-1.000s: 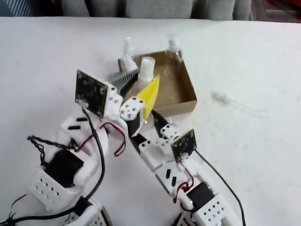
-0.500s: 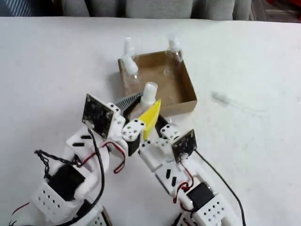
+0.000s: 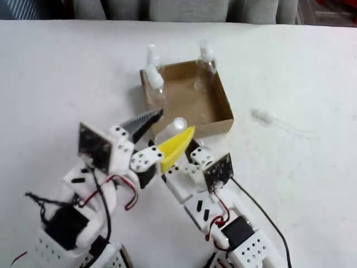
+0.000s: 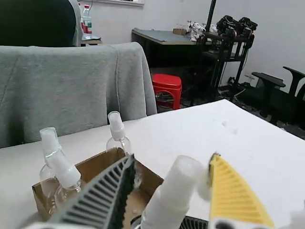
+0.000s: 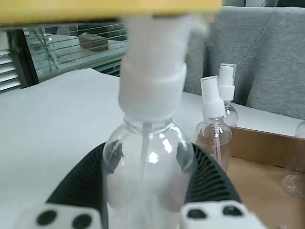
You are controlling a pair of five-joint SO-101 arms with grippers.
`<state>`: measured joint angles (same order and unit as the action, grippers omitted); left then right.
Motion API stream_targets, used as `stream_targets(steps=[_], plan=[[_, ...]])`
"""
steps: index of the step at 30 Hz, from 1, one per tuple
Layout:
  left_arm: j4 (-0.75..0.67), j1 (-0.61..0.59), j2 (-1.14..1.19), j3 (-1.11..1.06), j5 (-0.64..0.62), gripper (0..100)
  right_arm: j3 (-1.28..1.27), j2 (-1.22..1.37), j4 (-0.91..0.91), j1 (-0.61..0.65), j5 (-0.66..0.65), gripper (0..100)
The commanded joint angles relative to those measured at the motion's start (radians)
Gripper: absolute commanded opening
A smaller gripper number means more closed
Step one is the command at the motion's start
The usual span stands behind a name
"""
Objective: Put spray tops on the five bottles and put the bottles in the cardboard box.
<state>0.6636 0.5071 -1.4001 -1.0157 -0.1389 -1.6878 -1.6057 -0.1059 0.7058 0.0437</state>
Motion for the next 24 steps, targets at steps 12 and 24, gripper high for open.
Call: stream_targets(steps=[12,24], plan=[[0.107,-0.005,-0.084,0.02,0.005,24,-0.002,0.013,0.015,0.002,0.002,1.7],[-0.002,-0.021,0.165,0.028,0.006,24,-0.002,0.013,0.015,0.002,0.002,1.7]])
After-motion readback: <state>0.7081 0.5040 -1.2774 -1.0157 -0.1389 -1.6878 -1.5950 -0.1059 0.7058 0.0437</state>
